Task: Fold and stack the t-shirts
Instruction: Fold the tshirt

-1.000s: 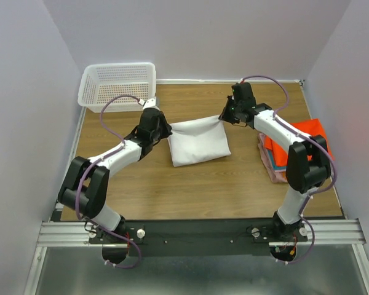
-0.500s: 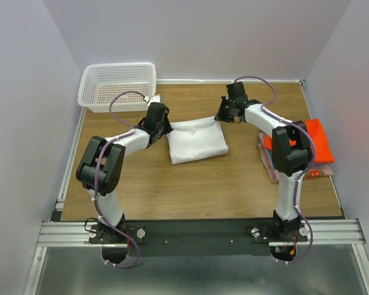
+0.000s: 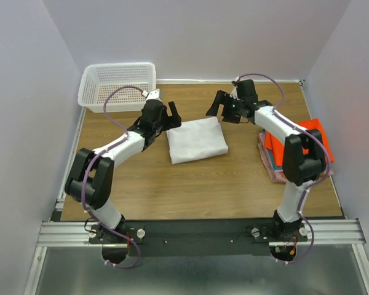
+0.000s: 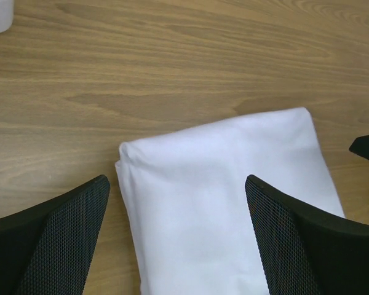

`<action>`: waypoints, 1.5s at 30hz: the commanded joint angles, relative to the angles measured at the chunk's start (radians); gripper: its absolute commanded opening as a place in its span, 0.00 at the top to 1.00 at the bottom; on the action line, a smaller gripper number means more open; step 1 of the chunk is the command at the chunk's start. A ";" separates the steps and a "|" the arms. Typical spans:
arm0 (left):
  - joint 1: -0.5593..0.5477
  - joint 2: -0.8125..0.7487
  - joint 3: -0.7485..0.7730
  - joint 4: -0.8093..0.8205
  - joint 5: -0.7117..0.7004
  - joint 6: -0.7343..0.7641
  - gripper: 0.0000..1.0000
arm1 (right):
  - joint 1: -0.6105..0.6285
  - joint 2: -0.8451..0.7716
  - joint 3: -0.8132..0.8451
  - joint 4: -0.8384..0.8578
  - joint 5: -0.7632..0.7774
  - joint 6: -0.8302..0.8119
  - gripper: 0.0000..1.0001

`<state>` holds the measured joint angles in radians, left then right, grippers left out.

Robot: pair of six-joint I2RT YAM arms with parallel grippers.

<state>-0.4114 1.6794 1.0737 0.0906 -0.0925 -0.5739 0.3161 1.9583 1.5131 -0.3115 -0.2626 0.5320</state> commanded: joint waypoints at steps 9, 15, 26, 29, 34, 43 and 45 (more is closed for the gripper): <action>-0.167 -0.121 -0.230 0.153 0.183 -0.079 0.02 | 0.075 -0.394 -0.565 0.361 -0.308 0.138 0.00; -0.170 -0.077 -0.259 0.192 0.206 -0.086 0.02 | 0.074 -0.357 -0.602 0.442 -0.310 0.126 0.00; -0.168 -0.023 -0.300 0.186 0.185 -0.083 0.02 | 0.075 -0.260 -0.654 0.448 -0.216 0.122 0.00; -0.165 -0.017 -0.330 0.182 0.175 -0.084 0.02 | 0.067 -0.236 -0.682 0.446 -0.176 0.111 0.00; -0.148 -0.012 -0.368 0.179 0.166 -0.084 0.02 | 0.064 -0.202 -0.722 0.468 -0.138 0.088 0.00; -0.141 -0.066 -0.417 0.144 0.132 -0.080 0.02 | 0.051 -0.271 -0.795 0.480 -0.070 0.117 0.00; -0.141 -0.102 -0.429 0.123 0.120 -0.080 0.02 | 0.044 -0.301 -0.812 0.482 -0.064 0.117 0.00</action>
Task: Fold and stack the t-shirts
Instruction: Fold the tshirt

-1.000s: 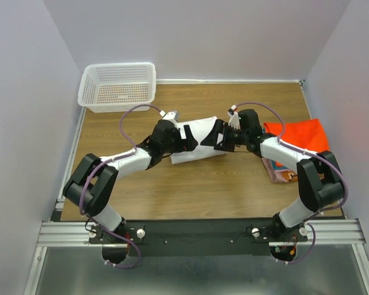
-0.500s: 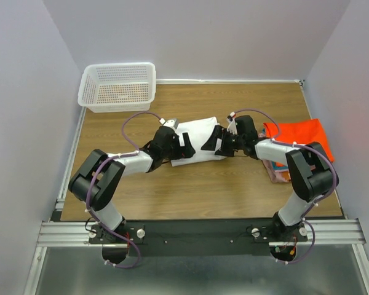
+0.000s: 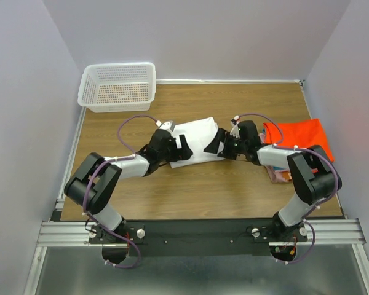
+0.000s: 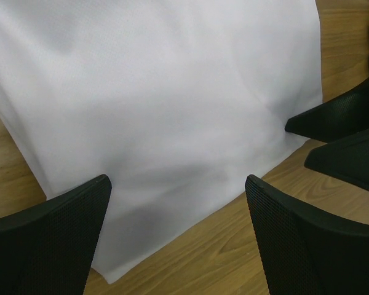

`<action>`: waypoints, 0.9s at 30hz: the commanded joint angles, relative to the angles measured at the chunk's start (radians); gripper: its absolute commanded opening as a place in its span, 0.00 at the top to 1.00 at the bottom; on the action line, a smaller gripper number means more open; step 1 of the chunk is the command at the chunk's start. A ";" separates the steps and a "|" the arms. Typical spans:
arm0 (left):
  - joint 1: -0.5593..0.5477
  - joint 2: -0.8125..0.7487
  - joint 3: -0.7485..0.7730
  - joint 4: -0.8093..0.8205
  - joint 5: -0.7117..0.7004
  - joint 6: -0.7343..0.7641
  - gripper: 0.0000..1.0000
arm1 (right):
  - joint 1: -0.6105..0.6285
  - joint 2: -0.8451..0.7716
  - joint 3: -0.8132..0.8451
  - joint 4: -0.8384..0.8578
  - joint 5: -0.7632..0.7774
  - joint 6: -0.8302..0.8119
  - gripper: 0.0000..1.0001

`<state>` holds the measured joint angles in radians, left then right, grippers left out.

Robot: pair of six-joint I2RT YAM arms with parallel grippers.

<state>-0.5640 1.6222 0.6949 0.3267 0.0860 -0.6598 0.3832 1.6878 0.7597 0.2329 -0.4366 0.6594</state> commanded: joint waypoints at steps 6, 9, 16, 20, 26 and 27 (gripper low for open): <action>0.012 -0.188 -0.086 -0.179 -0.115 0.011 0.02 | -0.047 -0.219 -0.131 -0.092 0.145 0.009 0.00; 0.012 -0.296 -0.103 -0.215 -0.143 0.008 0.02 | -0.053 -0.298 -0.152 -0.124 0.168 0.005 0.00; 0.012 -0.531 -0.083 -0.437 -0.304 -0.006 0.02 | -0.060 -0.546 -0.142 -0.274 0.312 -0.010 0.00; 0.012 -0.649 -0.064 -0.517 -0.406 -0.067 0.02 | -0.060 -0.626 -0.132 -0.287 0.386 0.003 0.00; 0.013 -0.775 -0.037 -0.540 -0.463 -0.124 0.02 | -0.058 -0.582 -0.056 -0.290 0.309 -0.078 0.00; 0.013 -0.785 -0.031 -0.549 -0.494 -0.127 0.02 | -0.058 -0.551 -0.030 -0.303 0.308 -0.096 0.00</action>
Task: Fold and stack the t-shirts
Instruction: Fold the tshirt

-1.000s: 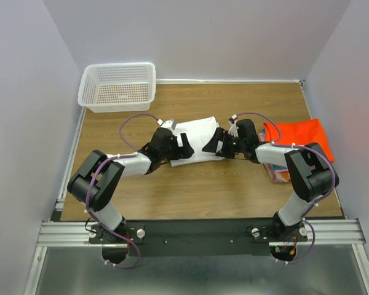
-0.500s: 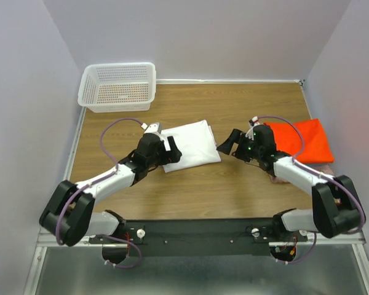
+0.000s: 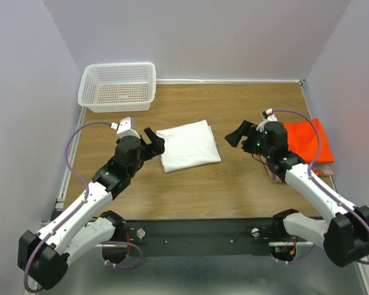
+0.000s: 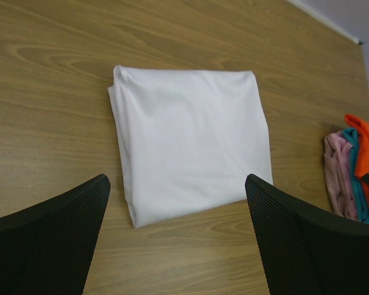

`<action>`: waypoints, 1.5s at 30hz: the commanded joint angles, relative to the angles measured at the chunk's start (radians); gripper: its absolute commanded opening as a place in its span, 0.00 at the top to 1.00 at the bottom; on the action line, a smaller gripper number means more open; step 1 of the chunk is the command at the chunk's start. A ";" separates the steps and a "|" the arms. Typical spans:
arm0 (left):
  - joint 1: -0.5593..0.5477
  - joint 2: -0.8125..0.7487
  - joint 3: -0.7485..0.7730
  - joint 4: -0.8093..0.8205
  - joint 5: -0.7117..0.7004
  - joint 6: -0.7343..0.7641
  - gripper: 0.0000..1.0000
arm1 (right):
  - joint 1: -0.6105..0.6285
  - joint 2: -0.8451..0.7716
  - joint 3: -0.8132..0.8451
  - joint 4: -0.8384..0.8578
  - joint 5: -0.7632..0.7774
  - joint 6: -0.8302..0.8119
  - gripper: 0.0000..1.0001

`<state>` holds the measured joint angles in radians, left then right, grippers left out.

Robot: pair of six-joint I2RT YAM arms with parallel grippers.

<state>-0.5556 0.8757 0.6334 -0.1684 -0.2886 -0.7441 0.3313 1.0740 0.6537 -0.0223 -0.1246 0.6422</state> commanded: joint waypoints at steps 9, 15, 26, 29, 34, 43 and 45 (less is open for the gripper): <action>0.005 0.005 0.020 -0.072 -0.198 -0.061 0.02 | -0.005 0.282 0.222 -0.116 -0.015 -0.162 0.00; 0.006 0.046 0.014 -0.053 -0.202 -0.058 0.02 | 0.006 0.418 0.322 -0.160 0.039 -0.236 0.00; 0.010 0.071 -0.012 -0.028 -0.182 -0.051 0.02 | 0.032 0.682 0.469 -0.197 0.078 -0.352 0.00; 0.010 0.078 -0.015 -0.025 -0.190 -0.049 0.02 | 0.035 0.728 0.506 -0.214 0.085 -0.358 0.00; 0.011 0.101 -0.009 -0.023 -0.192 -0.038 0.02 | 0.058 0.794 0.552 -0.223 0.065 -0.380 0.01; 0.016 0.120 -0.009 -0.017 -0.173 -0.029 0.02 | 0.098 0.793 0.577 -0.228 0.098 -0.310 0.04; 0.016 0.117 -0.011 -0.017 -0.172 -0.028 0.02 | 0.100 0.762 0.578 -0.231 0.183 -0.294 0.03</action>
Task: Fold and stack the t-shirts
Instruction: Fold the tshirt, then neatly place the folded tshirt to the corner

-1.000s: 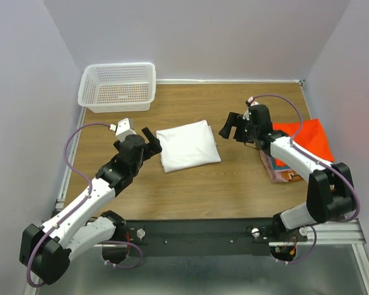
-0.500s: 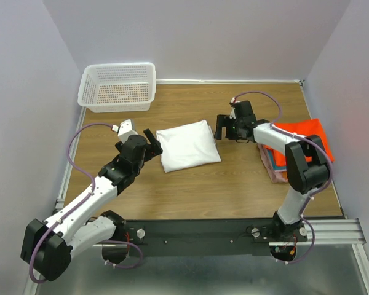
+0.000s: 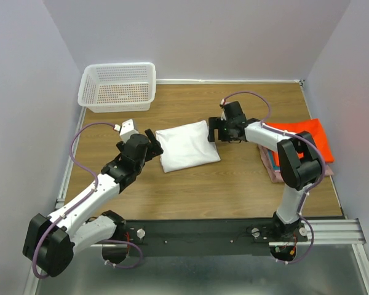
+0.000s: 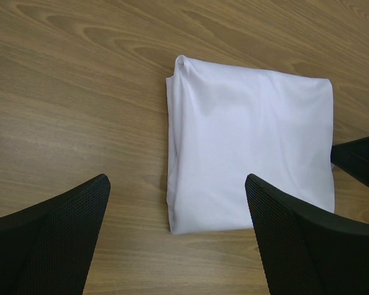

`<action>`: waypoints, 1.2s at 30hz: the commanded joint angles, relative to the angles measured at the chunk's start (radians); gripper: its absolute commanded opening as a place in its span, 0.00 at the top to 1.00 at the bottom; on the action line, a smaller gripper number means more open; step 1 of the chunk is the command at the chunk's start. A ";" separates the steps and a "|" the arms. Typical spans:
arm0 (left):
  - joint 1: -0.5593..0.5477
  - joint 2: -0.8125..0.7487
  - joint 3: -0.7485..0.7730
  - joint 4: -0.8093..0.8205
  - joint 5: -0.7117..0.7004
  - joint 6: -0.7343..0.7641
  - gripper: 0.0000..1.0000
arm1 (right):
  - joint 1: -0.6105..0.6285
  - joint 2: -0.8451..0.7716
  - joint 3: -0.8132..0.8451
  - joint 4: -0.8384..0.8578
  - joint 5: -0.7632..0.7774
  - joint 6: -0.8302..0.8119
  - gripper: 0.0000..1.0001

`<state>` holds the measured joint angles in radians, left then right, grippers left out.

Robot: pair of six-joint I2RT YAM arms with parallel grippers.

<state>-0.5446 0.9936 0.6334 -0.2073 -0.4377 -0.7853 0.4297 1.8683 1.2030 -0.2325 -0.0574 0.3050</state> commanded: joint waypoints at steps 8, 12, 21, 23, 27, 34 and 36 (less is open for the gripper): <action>0.005 -0.035 -0.017 0.016 -0.016 0.015 0.02 | 0.001 -0.141 0.018 -0.057 0.190 0.062 0.02; 0.005 -0.041 -0.020 0.022 -0.016 0.017 0.02 | 0.026 -0.133 0.026 -0.059 0.113 0.039 0.02; 0.006 -0.032 -0.021 0.023 -0.012 0.021 0.02 | 0.079 0.012 0.101 -0.067 0.097 0.019 0.04; 0.006 -0.030 -0.021 0.025 -0.004 0.029 0.02 | 0.086 0.040 0.109 -0.071 0.083 0.006 0.05; 0.006 -0.035 -0.024 0.029 -0.001 0.032 0.02 | 0.101 0.098 0.116 -0.080 0.103 0.014 0.11; 0.006 -0.039 -0.031 0.043 0.004 0.041 0.02 | 0.141 0.164 0.127 -0.097 0.113 0.017 0.25; 0.006 -0.041 -0.031 0.045 0.002 0.043 0.02 | 0.156 0.176 0.130 -0.105 0.113 0.022 0.29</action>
<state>-0.5442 0.9688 0.6128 -0.1841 -0.4347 -0.7555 0.5545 1.9858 1.3235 -0.2890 0.0593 0.3202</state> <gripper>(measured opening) 0.983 0.734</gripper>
